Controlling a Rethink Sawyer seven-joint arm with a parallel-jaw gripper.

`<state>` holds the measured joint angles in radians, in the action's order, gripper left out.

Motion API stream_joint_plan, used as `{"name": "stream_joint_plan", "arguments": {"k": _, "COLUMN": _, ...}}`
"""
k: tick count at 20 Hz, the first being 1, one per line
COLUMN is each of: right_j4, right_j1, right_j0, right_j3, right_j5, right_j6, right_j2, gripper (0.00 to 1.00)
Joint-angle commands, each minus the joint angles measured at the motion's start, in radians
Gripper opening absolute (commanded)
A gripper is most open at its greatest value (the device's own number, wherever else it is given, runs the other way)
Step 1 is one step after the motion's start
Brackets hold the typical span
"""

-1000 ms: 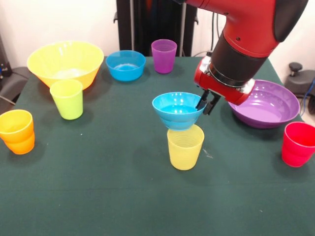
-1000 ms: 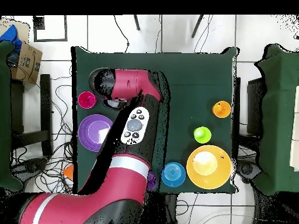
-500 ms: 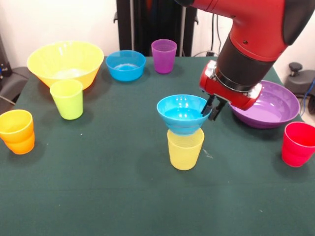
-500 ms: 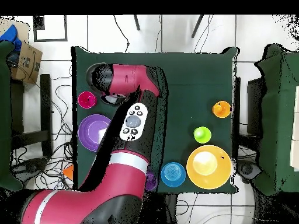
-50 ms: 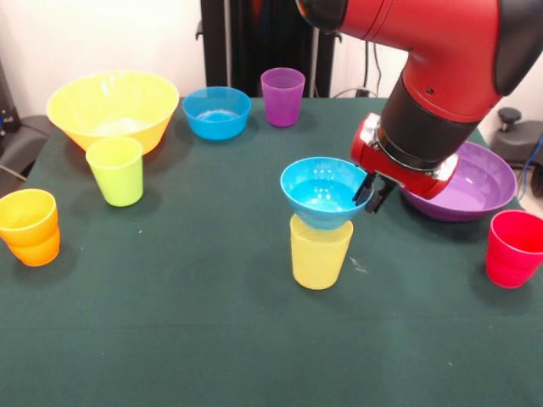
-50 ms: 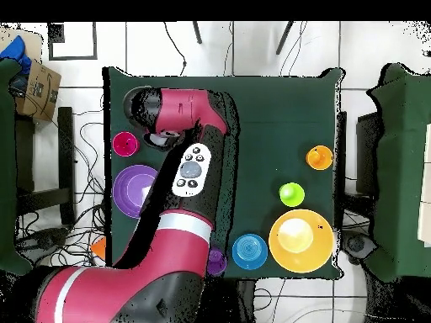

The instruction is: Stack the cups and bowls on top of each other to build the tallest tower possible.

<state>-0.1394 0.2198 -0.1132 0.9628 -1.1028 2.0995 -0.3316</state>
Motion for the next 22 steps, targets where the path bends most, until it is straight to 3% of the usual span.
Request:
{"name": "stream_joint_plan", "arguments": {"k": 1, "right_j4": -0.013, "right_j1": -0.058, "right_j0": 0.009, "right_j3": -0.014, "right_j5": -0.053, "right_j6": 0.165, "right_j2": 0.069, "gripper": 0.00}}
{"name": "stream_joint_plan", "arguments": {"k": 9, "right_j4": -0.011, "right_j1": -0.001, "right_j0": 0.014, "right_j3": 0.047, "right_j5": 0.030, "right_j6": 0.154, "right_j2": 0.059, "gripper": 0.00}}
{"name": "stream_joint_plan", "arguments": {"k": 22, "right_j4": 0.002, "right_j1": 0.031, "right_j0": 0.036, "right_j3": 0.012, "right_j5": -0.028, "right_j6": 0.110, "right_j2": 0.048, "gripper": 0.00}}
